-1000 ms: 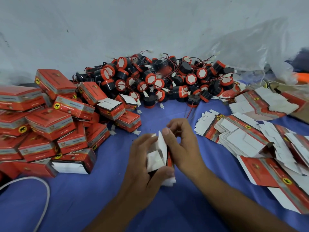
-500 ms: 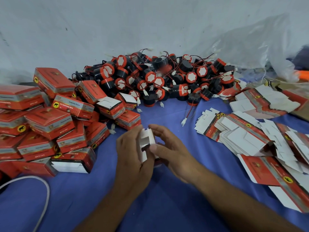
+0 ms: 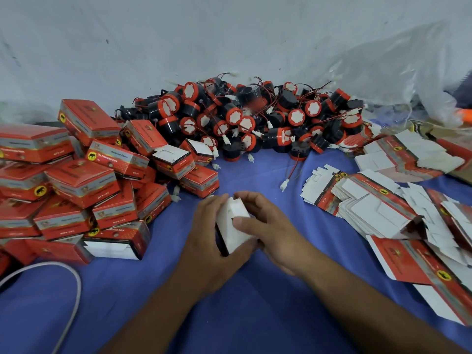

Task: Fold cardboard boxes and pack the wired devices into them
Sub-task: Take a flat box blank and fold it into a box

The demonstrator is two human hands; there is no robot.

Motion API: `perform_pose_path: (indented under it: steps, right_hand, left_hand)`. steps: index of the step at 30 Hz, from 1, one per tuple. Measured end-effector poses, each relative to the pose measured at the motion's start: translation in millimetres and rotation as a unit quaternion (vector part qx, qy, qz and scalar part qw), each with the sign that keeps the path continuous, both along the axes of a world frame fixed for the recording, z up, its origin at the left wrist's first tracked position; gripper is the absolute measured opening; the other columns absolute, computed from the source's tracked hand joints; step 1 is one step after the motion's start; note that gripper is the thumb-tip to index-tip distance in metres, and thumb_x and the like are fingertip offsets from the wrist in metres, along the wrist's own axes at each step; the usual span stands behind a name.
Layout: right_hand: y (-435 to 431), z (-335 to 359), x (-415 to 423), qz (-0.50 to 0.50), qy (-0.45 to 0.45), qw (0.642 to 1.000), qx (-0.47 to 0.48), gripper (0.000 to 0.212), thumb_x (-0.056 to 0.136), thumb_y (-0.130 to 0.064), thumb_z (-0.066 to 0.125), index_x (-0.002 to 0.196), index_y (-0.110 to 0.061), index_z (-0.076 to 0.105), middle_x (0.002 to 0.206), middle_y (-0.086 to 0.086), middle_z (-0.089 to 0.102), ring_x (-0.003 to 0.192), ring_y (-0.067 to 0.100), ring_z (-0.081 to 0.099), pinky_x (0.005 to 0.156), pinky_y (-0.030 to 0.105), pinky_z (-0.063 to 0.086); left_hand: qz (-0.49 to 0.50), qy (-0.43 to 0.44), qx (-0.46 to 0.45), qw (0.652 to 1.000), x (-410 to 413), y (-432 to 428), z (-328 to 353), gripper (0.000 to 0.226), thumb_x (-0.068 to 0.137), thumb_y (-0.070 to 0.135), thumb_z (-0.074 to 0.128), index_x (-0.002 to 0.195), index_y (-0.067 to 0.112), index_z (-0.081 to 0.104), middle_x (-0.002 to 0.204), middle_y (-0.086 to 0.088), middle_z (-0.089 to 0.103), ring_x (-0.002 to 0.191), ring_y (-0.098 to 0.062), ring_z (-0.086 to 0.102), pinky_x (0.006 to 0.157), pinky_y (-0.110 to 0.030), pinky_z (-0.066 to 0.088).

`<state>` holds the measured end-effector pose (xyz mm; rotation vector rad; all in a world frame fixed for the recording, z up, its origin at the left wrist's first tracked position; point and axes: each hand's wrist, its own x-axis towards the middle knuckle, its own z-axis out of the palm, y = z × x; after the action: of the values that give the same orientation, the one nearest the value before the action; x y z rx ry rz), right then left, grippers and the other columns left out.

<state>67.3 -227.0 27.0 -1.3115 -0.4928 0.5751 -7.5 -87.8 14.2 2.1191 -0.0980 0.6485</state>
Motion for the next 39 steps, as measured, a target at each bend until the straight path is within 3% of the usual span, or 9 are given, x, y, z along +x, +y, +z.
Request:
perform_pose_path:
  steps: [3,10,16,18,21,24,29,34,39]
  right_hand:
    - [-1,-4,2,-0.018,-0.055,0.998,-0.031,0.049,0.079,-0.020,0.068,0.126,-0.028,0.060,0.119,-0.005,0.069,0.108,0.013,0.065,0.081,0.035,0.058]
    - [0,-3,-1,-0.031,-0.095,0.993,-0.068,0.059,0.082,-0.020,0.056,0.139,-0.034,0.051,0.130,-0.013,0.064,0.122,0.009,0.059,0.103,0.034,0.049]
    - [-4,3,0,0.030,-0.101,0.988,-0.111,0.073,0.089,-0.030,0.058,0.155,-0.039,0.027,0.151,-0.017,0.043,0.139,0.002,0.041,0.119,0.036,0.032]
    - [-6,2,1,0.034,-0.117,0.985,-0.126,0.069,0.096,-0.032,0.054,0.156,-0.042,0.022,0.149,-0.020,0.042,0.138,-0.001,0.039,0.120,0.037,0.031]
    - [-5,3,2,0.018,-0.090,0.991,-0.098,0.062,0.091,-0.043,0.051,0.151,-0.046,0.032,0.149,-0.017,0.044,0.139,0.003,0.041,0.120,0.040,0.030]
    - [-1,1,0,-0.030,-0.097,0.992,-0.072,0.059,0.087,-0.034,0.052,0.145,-0.037,0.046,0.138,-0.007,0.054,0.129,0.010,0.051,0.116,0.040,0.038]
    - [0,-1,1,-0.041,-0.151,0.984,-0.082,0.055,0.088,-0.027,0.048,0.142,-0.036,0.049,0.135,-0.009,0.056,0.122,0.004,0.054,0.103,0.025,0.044]
    - [0,-2,-1,-0.048,-0.163,0.983,-0.072,0.046,0.093,-0.028,0.048,0.138,-0.036,0.050,0.133,-0.011,0.061,0.121,0.005,0.058,0.105,0.029,0.047]
    - [-2,-2,0,-0.051,-0.179,0.979,-0.081,0.041,0.095,-0.029,0.050,0.135,-0.038,0.051,0.121,-0.015,0.067,0.107,0.003,0.064,0.096,0.027,0.053]
  left_hand:
    - [0.014,-0.027,0.027,0.999,2,-5,0,0.081,0.069,0.049,0.072,0.136,0.011,0.049,0.133,0.002,0.048,0.123,-0.006,0.048,0.093,-0.007,0.038]
    - [0.038,-0.082,0.096,0.991,3,-6,0,0.079,0.072,0.045,0.071,0.130,-0.007,0.053,0.126,-0.013,0.054,0.116,-0.022,0.054,0.099,-0.011,0.038]
    - [0.047,-0.113,0.119,0.985,3,-7,-1,0.073,0.075,0.041,0.071,0.126,-0.009,0.056,0.123,-0.017,0.056,0.114,-0.027,0.056,0.098,-0.022,0.045]
    - [0.052,-0.114,0.122,0.985,3,-8,-1,0.073,0.075,0.042,0.070,0.126,-0.009,0.057,0.123,-0.016,0.056,0.113,-0.027,0.055,0.096,-0.021,0.045]
    - [0.059,-0.109,0.125,0.984,3,-9,-2,0.073,0.075,0.042,0.070,0.125,-0.008,0.057,0.124,-0.017,0.056,0.114,-0.028,0.055,0.096,-0.023,0.045]
    - [0.059,-0.109,0.120,0.985,4,-10,-2,0.073,0.075,0.042,0.070,0.125,-0.008,0.057,0.125,-0.016,0.056,0.116,-0.027,0.055,0.096,-0.026,0.047]
    - [0.054,-0.096,0.083,0.990,2,-12,-1,0.075,0.073,0.042,0.071,0.130,-0.005,0.054,0.127,-0.013,0.053,0.119,-0.018,0.050,0.100,-0.018,0.040]
    - [0.044,-0.093,0.067,0.992,2,-10,0,0.077,0.070,0.041,0.071,0.130,-0.004,0.054,0.127,-0.012,0.054,0.120,-0.018,0.050,0.100,-0.018,0.041]
    - [0.033,-0.093,0.084,0.992,3,-6,-1,0.077,0.073,0.043,0.071,0.128,-0.008,0.055,0.126,-0.016,0.054,0.118,-0.024,0.053,0.101,-0.018,0.040]
